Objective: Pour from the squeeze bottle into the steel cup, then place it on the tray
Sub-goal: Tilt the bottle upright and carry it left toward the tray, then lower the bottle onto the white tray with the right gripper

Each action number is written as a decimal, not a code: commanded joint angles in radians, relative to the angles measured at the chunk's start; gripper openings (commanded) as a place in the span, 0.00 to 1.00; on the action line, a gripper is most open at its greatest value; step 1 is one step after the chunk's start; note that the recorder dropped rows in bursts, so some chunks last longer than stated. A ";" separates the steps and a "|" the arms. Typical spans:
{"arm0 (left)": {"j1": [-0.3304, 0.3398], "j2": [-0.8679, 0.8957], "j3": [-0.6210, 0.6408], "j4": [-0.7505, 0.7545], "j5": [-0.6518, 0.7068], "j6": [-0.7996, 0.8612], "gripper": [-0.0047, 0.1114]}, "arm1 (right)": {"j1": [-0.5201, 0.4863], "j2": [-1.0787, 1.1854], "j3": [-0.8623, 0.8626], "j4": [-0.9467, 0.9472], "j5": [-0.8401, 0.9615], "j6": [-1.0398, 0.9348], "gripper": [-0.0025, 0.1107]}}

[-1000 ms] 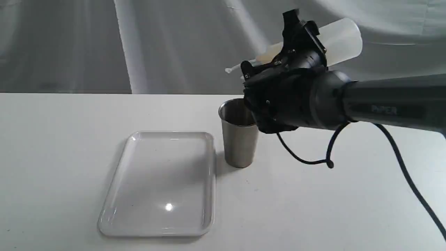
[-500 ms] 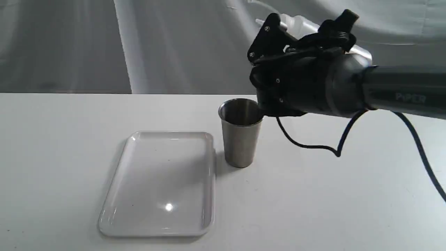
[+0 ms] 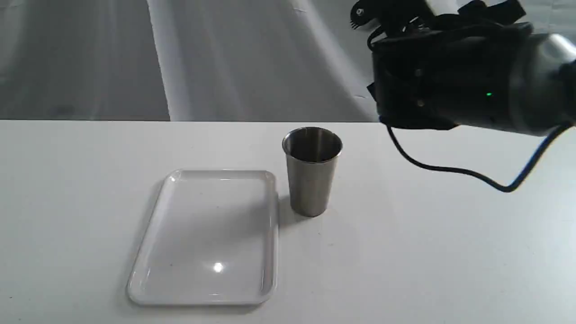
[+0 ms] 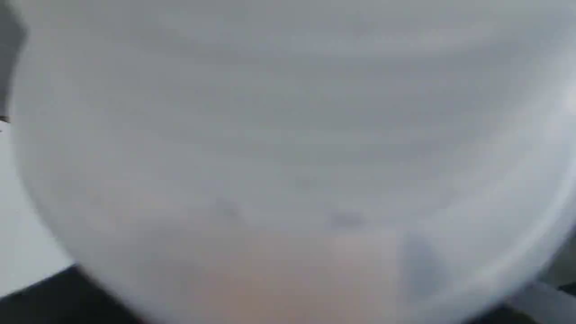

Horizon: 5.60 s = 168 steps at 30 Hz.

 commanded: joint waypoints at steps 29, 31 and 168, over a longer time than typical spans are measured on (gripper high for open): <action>-0.003 -0.005 0.004 0.001 -0.007 -0.002 0.11 | 0.018 -0.155 0.061 0.406 -0.892 -0.066 0.27; -0.003 -0.005 0.004 0.001 -0.007 -0.002 0.11 | 0.023 -0.128 0.044 0.501 -0.943 -0.158 0.27; -0.003 -0.005 0.004 0.001 -0.007 -0.002 0.11 | 0.205 0.386 -0.193 1.068 -0.763 -0.713 0.84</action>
